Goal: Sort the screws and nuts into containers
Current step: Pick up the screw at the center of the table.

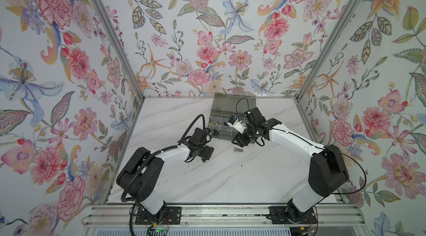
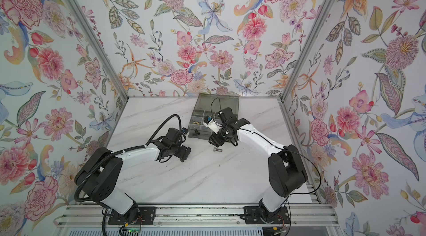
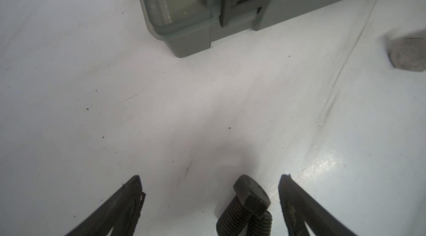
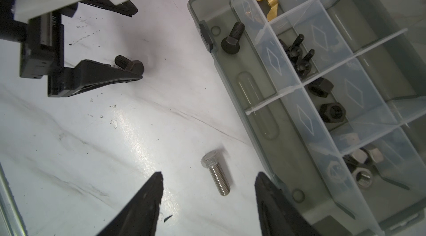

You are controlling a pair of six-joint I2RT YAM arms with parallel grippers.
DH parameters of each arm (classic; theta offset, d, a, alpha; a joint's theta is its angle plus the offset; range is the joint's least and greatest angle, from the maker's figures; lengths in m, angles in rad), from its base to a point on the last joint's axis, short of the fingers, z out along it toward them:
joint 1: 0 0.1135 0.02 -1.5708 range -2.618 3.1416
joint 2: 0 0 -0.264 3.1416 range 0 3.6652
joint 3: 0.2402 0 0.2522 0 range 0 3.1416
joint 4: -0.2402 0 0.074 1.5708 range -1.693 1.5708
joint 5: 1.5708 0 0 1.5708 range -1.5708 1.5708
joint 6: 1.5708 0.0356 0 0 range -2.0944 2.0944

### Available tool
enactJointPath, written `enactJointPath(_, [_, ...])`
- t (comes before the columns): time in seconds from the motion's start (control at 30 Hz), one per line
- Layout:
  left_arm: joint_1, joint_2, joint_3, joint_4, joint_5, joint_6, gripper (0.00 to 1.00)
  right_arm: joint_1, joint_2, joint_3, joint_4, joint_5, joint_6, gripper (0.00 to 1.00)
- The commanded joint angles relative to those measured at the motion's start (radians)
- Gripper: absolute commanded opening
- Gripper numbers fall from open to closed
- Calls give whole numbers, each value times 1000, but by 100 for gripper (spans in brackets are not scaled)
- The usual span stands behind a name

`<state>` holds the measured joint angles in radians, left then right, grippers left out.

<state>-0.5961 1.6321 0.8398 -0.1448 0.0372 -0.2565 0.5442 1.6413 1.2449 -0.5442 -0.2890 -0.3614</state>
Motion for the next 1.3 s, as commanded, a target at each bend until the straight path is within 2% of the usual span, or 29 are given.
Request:
enactJointPath(0.0, [-9, 24, 35, -44, -35, 22, 90, -2, -38, -26, 13, -12, 26, 66])
enactJointPath(0.33, [-19, 59, 42, -53, -23, 33, 77, -3, -42, -44, 32, -18, 37, 66])
enactJointPath(0.87, [-46, 83, 19, -53, -34, 23, 75, -1, -32, -54, 33, -21, 47, 66])
enactJointPath(1.27, [0, 72, 0, -48, -13, 33, 60, -1, -21, -58, 36, -21, 56, 66])
